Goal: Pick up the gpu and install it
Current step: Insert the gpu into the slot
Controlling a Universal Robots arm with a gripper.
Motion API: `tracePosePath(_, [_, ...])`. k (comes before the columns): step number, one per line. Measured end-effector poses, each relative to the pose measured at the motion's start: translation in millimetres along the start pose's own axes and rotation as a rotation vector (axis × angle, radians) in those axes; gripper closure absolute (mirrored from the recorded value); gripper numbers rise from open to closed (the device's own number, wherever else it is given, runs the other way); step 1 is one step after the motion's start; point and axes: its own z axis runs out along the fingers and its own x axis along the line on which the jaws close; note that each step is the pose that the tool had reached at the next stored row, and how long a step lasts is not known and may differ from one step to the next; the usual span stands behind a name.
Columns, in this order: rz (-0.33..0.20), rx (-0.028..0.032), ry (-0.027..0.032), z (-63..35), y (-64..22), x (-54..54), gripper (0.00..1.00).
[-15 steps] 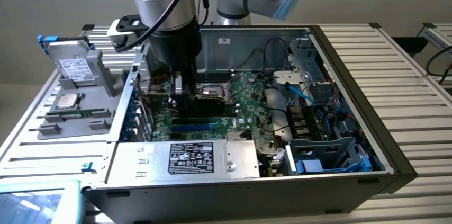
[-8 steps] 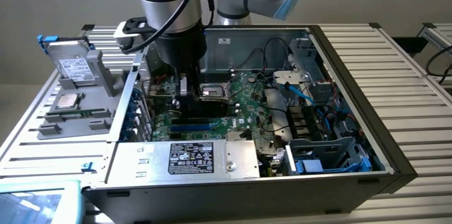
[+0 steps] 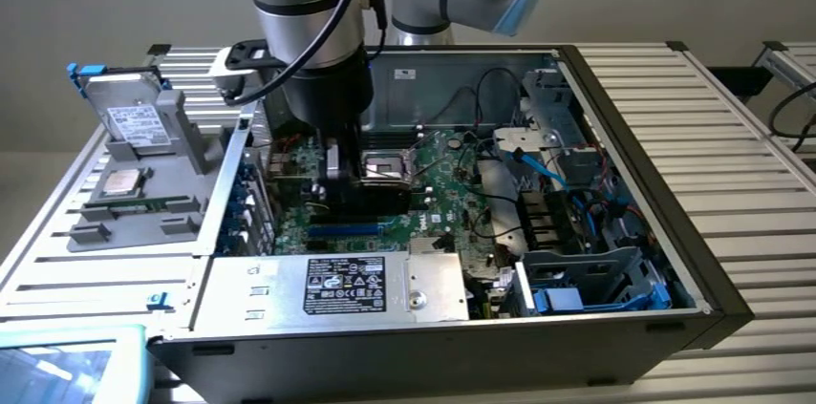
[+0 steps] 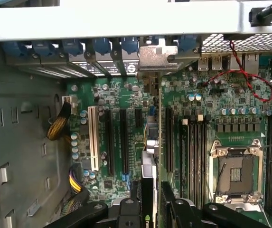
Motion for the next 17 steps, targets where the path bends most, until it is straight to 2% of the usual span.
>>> tracePosePath(3, [-0.004,0.0,0.0027,4.1,0.8,-1.7,0.73])
tracePosePath(9, [-0.01,0.0,0.0043,13.9,5.3,-5.4,0.73])
tracePosePath(12, [-0.016,0.0004,0.0107,14.9,5.6,-6.4,0.73])
tracePosePath(17, [-0.024,0.0004,0.0146,16.1,5.7,-6.5,0.73])
